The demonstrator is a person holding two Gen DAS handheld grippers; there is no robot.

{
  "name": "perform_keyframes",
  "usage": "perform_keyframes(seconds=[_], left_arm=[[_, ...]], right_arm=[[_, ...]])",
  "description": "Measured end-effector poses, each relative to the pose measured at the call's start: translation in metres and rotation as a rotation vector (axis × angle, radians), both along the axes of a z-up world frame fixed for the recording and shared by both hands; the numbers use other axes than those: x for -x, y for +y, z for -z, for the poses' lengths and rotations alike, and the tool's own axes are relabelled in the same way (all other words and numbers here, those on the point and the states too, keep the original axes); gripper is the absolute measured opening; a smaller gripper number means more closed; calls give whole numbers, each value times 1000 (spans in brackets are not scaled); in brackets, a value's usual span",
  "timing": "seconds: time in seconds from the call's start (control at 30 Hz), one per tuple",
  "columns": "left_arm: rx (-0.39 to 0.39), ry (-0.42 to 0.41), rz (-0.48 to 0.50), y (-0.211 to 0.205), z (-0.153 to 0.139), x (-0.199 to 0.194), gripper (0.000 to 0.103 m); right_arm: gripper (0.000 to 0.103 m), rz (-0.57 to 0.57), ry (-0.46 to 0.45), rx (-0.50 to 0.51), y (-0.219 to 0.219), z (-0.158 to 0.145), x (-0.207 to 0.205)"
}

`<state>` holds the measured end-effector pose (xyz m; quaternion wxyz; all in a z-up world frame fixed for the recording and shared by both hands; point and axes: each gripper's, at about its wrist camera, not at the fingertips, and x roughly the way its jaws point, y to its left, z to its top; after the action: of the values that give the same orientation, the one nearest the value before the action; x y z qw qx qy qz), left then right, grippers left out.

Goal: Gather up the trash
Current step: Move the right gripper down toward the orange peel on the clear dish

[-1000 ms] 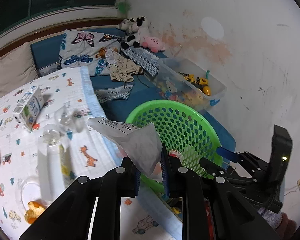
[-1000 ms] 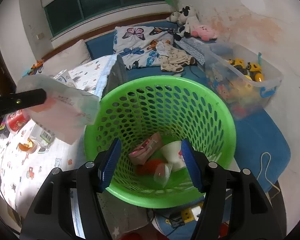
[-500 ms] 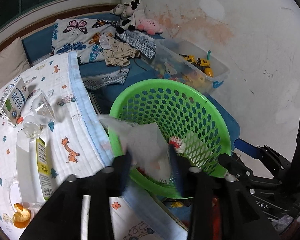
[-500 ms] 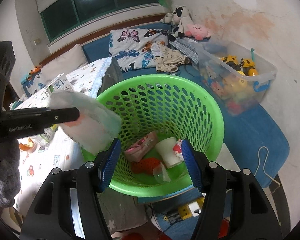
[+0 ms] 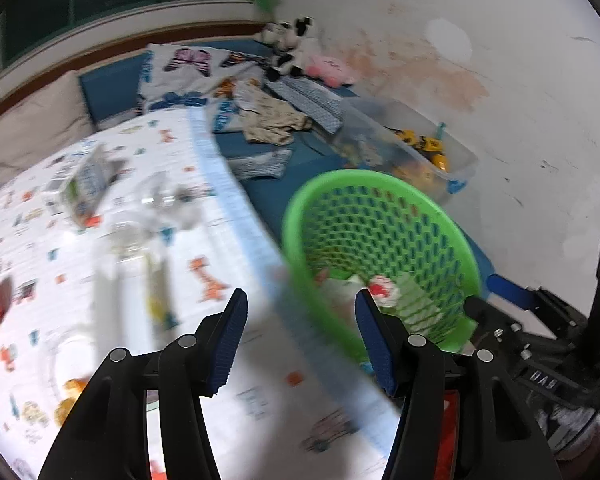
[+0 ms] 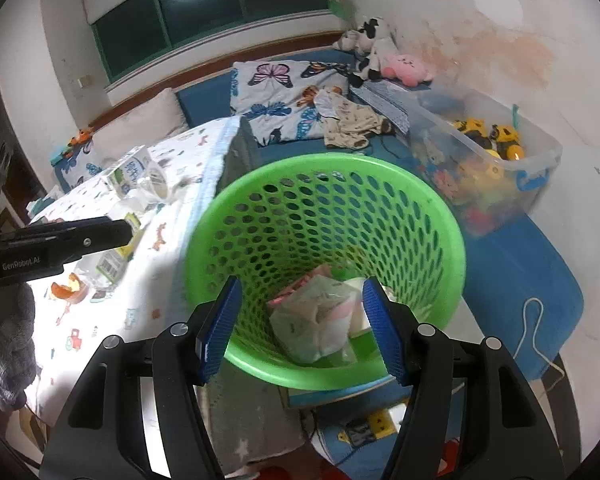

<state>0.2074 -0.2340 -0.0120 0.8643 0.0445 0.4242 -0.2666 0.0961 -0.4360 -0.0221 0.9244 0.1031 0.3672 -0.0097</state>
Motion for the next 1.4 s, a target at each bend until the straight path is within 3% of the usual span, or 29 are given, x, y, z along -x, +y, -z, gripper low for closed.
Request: perform_keyframes(seconds=[0.43, 0.63, 0.97, 1.4], left_arm=[[-30, -53, -166, 115, -3, 9, 54], [-34, -42, -235, 167, 10, 18, 54], [17, -14, -405, 247, 19, 24, 54], [31, -7, -490, 294, 26, 39, 54]], right_arm=[[67, -99, -29, 19, 55, -15, -11], [67, -154, -31, 5, 83, -18, -17], [67, -359, -5, -7, 165, -12, -35], [66, -619, 53, 4, 275, 10, -68]])
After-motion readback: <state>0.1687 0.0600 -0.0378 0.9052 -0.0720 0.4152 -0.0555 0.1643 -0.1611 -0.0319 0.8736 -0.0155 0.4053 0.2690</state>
